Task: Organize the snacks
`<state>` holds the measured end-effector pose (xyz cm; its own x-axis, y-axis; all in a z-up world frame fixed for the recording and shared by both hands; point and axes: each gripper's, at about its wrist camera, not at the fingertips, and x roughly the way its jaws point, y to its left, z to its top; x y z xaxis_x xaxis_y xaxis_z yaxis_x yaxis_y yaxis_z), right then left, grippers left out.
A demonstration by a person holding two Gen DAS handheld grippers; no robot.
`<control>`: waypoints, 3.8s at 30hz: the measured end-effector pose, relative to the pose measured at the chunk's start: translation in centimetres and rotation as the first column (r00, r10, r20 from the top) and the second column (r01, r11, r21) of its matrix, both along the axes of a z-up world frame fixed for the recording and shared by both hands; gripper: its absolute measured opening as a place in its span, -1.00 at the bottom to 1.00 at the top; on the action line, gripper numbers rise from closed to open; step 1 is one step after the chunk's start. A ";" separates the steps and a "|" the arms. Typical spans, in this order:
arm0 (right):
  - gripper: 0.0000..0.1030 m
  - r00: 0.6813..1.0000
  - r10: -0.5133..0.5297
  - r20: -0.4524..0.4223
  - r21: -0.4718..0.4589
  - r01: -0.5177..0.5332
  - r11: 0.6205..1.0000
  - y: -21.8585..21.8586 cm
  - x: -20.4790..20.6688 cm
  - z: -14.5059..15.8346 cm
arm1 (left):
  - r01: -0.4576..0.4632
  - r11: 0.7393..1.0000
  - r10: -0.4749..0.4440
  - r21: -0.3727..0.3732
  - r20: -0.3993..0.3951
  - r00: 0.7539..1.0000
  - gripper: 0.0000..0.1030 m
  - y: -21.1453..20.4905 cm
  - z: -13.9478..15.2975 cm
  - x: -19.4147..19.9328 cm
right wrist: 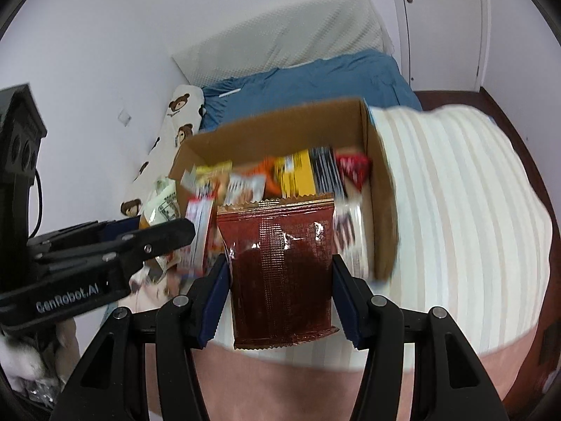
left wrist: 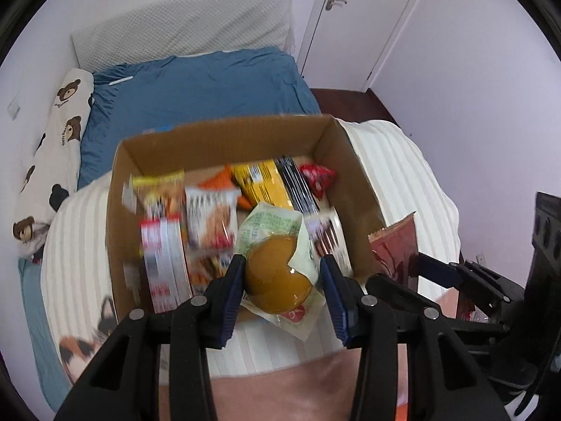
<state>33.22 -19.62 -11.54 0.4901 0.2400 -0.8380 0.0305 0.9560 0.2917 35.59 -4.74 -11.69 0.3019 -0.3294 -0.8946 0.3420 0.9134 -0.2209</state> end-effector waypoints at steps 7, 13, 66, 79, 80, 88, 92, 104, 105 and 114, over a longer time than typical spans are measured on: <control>0.13 0.998 0.003 -0.060 -0.047 -0.005 0.999 -0.5 9.0 -1.7 | -0.043 0.999 0.037 -0.027 -0.199 0.979 -0.20 -1.0 -3.9 10.5; 0.13 0.985 -0.019 -0.169 -0.037 0.013 0.999 -1.4 15.0 -6.7 | -0.067 0.997 0.053 -0.025 -0.370 0.928 -0.18 -2.1 -9.2 17.7; 0.86 0.997 -0.052 -0.064 -0.198 0.038 0.980 2.5 1.4 0.3 | -0.203 0.973 0.180 0.111 0.188 0.966 0.78 6.8 0.5 -2.0; 0.86 0.989 -0.048 0.137 -0.181 0.073 0.981 3.1 -9.9 7.3 | -0.216 0.974 0.176 0.066 0.380 0.908 0.78 7.6 6.0 -13.5; 0.86 0.987 -0.045 0.151 -0.182 0.073 0.981 3.2 -10.9 7.8 | -0.215 0.975 0.175 0.060 0.391 0.904 0.78 7.7 6.4 -14.3; 0.87 0.972 -0.026 0.234 -0.189 0.071 0.979 4.1 -17.4 11.2 | -0.271 0.962 0.227 0.035 0.450 0.864 0.78 9.4 8.7 -19.7; 0.87 0.964 -0.012 0.264 -0.195 0.065 0.979 4.5 -19.9 12.7 | -0.281 0.959 0.245 0.015 0.448 0.860 0.78 10.1 9.4 -21.6; 0.87 0.953 0.008 0.302 -0.193 0.053 0.980 5.1 -23.0 14.6 | -0.297 0.955 0.253 0.012 0.491 0.834 0.78 9.8 10.9 -24.8; 0.87 0.953 0.002 0.303 -0.187 0.057 0.981 5.0 -23.0 14.6 | -0.299 0.954 0.253 0.016 0.493 0.832 0.80 9.7 10.8 -24.8; 0.97 0.950 -0.045 0.310 -0.196 0.110 0.974 4.1 -21.5 13.1 | -0.320 0.947 0.275 0.011 0.488 0.829 1.00 9.2 9.3 -22.7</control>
